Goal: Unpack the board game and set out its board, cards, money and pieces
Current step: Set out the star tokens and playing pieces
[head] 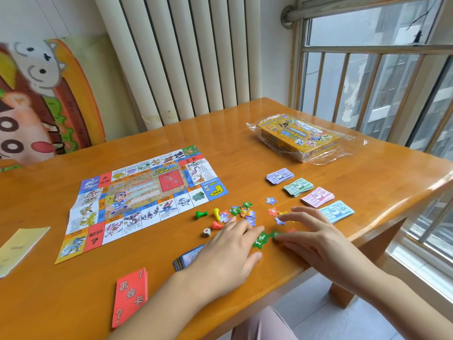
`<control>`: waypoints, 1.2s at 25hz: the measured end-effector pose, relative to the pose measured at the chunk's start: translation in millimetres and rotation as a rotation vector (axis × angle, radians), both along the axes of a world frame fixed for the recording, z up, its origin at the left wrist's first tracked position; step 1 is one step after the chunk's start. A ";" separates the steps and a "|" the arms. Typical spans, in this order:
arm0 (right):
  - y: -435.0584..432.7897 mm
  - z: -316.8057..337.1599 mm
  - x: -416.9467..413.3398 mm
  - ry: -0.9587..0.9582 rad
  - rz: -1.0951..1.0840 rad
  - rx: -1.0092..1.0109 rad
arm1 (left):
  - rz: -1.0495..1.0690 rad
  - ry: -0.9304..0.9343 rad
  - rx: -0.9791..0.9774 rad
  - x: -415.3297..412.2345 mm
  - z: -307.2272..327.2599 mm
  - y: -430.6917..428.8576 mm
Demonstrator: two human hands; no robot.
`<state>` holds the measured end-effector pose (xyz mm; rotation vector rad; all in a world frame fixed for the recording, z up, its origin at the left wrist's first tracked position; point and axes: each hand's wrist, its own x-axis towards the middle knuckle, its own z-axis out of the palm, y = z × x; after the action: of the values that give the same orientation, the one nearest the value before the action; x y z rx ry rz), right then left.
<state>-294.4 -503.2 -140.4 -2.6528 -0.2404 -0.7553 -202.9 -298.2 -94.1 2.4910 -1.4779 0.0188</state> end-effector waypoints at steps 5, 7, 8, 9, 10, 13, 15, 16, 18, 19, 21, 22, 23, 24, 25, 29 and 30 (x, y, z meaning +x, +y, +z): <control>1.3 -2.3 -1.5 -0.022 -0.086 0.028 | -0.027 -0.015 -0.098 5.8 -2.3 -6.1; 5.9 -2.8 -3.1 -0.012 -0.060 0.004 | -0.041 0.009 -0.149 3.0 -0.6 -4.4; 8.9 -2.3 -3.3 0.001 -0.032 -0.017 | -0.029 0.026 -0.183 0.9 0.8 -2.9; 11.7 -1.8 -3.3 0.019 -0.001 -0.034 | -0.013 0.040 -0.227 -0.8 1.9 -1.4; 13.7 -1.5 -3.2 0.039 0.031 -0.042 | -0.001 0.048 -0.259 -1.8 1.9 -0.4; 15.9 -0.7 -2.2 0.074 0.081 -0.024 | 0.026 0.037 -0.225 -3.3 -2.8 3.4; 17.3 -1.1 -1.8 0.053 0.034 0.002 | 0.027 -0.005 -0.175 -0.6 -10.7 7.4; 18.0 -2.1 -1.8 0.034 0.003 0.008 | 0.022 -0.028 -0.172 -0.5 -12.2 8.2; 19.9 -3.1 -2.5 0.032 0.007 -0.009 | 0.015 -0.040 -0.202 -2.4 -12.8 8.5; 21.0 -1.7 -1.9 0.057 0.049 -0.010 | 0.011 -0.032 -0.224 -3.8 -11.4 8.8; 20.3 4.0 3.8 0.112 0.125 0.007 | 0.025 -0.023 -0.243 -1.9 -9.5 12.5; 18.4 7.6 9.9 0.104 0.122 0.003 | 0.049 -0.027 -0.236 1.2 -7.6 14.4; 16.8 11.4 18.5 0.084 0.097 -0.020 | 0.076 -0.038 -0.227 5.6 -4.4 16.2; 16.6 15.8 28.0 0.085 0.066 -0.050 | 0.109 -0.051 -0.205 11.5 -0.7 17.8; 18.2 20.5 37.9 0.121 0.047 -0.077 | 0.139 -0.068 -0.169 18.0 2.6 19.6; 24.6 30.9 66.5 0.305 0.048 -0.196 | 0.205 -0.110 -0.032 31.1 8.8 23.0; 23.6 33.2 68.9 0.326 0.052 -0.223 | 0.204 -0.109 -0.008 31.3 8.0 23.9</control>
<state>-225.6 -479.6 -107.2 -2.9141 -0.3190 -0.2849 -171.7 -274.2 -86.1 2.6620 -1.2517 0.1986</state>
